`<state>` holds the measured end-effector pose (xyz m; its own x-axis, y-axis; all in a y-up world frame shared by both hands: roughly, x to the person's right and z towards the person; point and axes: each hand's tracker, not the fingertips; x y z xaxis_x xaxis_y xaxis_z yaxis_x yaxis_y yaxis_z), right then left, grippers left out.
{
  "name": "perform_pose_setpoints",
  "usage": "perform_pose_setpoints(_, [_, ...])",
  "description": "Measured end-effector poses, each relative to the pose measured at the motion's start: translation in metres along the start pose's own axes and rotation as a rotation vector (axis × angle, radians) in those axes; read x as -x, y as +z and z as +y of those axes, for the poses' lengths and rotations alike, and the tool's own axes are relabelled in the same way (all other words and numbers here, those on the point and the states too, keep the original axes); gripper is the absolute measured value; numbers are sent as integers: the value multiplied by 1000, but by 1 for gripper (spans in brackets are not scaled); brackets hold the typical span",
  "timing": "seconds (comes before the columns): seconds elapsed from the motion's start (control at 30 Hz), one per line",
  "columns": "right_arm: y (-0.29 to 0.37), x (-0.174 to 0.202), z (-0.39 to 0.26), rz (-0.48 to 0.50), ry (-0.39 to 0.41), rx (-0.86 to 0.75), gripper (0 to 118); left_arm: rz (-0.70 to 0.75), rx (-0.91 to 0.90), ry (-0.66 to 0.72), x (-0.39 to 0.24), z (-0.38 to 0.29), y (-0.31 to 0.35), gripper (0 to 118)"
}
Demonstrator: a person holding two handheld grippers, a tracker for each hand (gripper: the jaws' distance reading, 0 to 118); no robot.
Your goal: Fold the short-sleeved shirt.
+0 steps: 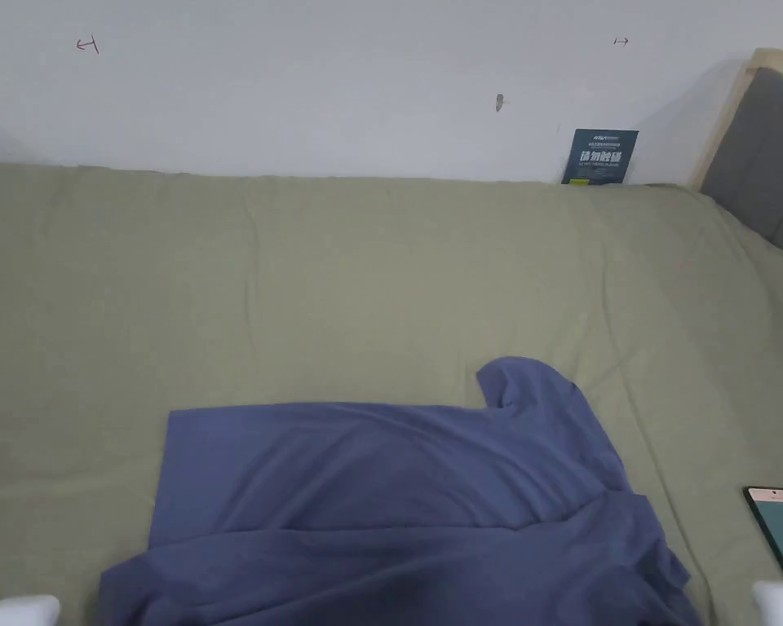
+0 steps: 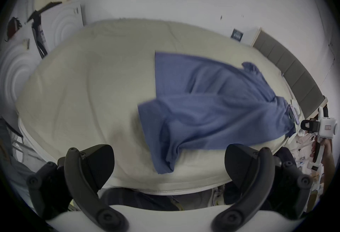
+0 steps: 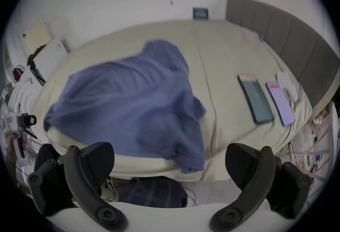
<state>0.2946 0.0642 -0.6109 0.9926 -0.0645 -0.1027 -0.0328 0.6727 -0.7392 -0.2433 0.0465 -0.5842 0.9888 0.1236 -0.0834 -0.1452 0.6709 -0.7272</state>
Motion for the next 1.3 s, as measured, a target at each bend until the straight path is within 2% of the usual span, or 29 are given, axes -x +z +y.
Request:
perform_pose_setpoints(0.1, [30,27,15,11,73,-164,118,81,-112,-81,-7,12,20,118])
perform_pose_setpoints(0.17, [41,43,22,6,84,-257,115,66,-150,-76,-10,20,24,116])
perform_pose_setpoints(0.2, [44,50,26,22,69,-273,97,47,-153,-68,-10,25,22,95])
perform_pose_setpoints(0.23, [45,55,31,33,47,-259,65,-6,-138,-52,-10,31,18,46])
perform_pose_setpoints(0.27, [41,60,34,47,27,-249,26,-4,-132,-43,-10,35,11,1])
perform_pose_setpoints(0.3, [38,66,37,39,14,-247,10,-8,-100,-37,-13,38,-1,1])
perform_pose_setpoints(0.33, [36,69,37,35,12,-251,9,20,-115,-69,-13,41,-9,1])
perform_pose_setpoints(0.4, [30,74,40,89,18,-255,9,-13,-63,-90,-9,59,-34,1])
perform_pose_setpoints(0.5, [21,83,42,87,35,-236,9,-4,-32,-88,-1,94,-81,1])
perform_pose_setpoints(0.67, [4,84,45,88,52,-183,9,75,63,-180,12,159,-180,7])
perform_pose_setpoints(0.7, [0,84,45,75,58,-168,9,64,122,-184,14,172,-201,29])
perform_pose_setpoints(0.77, [-4,80,46,64,61,-151,10,87,227,-219,11,183,-237,104])
perform_pose_setpoints(0.8, [-6,77,47,59,60,-141,10,93,257,-245,11,184,-250,118])
perform_pose_setpoints(0.83, [-7,75,48,53,57,-133,10,109,188,-309,13,190,-257,116])
perform_pose_setpoints(1.03, [-19,60,55,24,42,-94,10,111,202,-339,2,182,-291,115])
perform_pose_setpoints(1.07, [-21,58,55,23,39,-93,10,87,200,-337,2,182,-289,111])
perform_pose_setpoints(1.13, [-23,57,58,24,35,-95,10,-47,203,-280,4,183,-279,75])
perform_pose_setpoints(1.17, [-23,57,59,24,39,-99,9,-39,179,-254,2,183,-273,60])
perform_pose_setpoints(1.2, [-24,57,59,24,44,-104,9,-1,134,-270,2,182,-267,12])
perform_pose_setpoints(1.23, [-26,56,61,28,48,-106,10,-72,142,-267,1,180,-263,4])
perform_pose_setpoints(1.3, [-31,54,66,38,49,-103,10,-77,139,-242,1,176,-253,4])
